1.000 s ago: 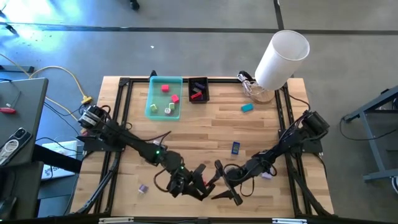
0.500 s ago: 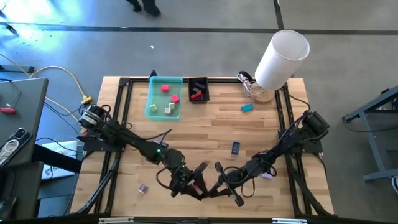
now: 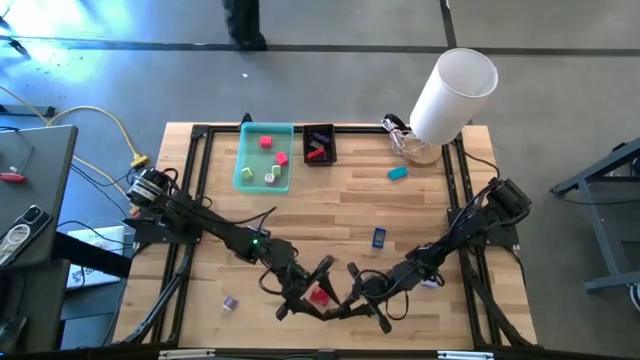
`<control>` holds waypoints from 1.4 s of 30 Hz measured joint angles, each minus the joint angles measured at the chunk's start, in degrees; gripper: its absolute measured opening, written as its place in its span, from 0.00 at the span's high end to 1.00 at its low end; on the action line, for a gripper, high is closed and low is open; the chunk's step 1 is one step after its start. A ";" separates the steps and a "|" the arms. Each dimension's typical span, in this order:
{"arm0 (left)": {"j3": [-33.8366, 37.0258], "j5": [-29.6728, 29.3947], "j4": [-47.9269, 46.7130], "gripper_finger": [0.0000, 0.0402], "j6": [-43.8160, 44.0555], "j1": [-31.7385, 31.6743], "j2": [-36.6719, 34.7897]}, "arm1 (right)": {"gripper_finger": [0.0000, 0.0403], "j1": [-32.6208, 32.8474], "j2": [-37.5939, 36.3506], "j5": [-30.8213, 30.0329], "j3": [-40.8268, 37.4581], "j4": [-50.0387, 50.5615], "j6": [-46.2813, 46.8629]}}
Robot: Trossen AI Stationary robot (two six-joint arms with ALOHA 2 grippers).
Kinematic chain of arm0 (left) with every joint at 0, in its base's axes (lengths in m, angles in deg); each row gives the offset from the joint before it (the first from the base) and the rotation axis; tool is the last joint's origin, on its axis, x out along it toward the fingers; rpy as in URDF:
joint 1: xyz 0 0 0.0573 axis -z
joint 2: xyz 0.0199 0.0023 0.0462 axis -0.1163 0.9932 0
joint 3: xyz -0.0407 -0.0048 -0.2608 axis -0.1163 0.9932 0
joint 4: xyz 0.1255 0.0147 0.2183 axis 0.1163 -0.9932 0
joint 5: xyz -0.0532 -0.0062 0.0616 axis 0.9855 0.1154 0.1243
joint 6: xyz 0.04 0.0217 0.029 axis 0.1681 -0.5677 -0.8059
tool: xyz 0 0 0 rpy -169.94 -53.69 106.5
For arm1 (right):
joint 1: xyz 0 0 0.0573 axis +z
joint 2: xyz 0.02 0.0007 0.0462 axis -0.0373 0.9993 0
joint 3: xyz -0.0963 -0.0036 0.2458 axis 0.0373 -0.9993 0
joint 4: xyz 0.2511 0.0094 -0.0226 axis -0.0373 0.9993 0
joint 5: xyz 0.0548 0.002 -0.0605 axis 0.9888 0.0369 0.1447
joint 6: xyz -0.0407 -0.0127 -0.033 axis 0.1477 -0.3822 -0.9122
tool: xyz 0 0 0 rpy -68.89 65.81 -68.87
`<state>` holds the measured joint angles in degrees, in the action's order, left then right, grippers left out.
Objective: Pick & Place Office items
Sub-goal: Put the black timer into the black bin
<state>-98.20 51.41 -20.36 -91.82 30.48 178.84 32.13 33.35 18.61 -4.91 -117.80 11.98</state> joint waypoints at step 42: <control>0.04 -7.93 -55.01 0.42 20.79 -38.56 -25.77 | 0.89 -50.97 -14.71 1.11 6.67 46.84 0.84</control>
<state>-98.16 43.48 -75.37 -71.03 -8.09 153.07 -18.84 18.63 19.72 1.76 -70.97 12.82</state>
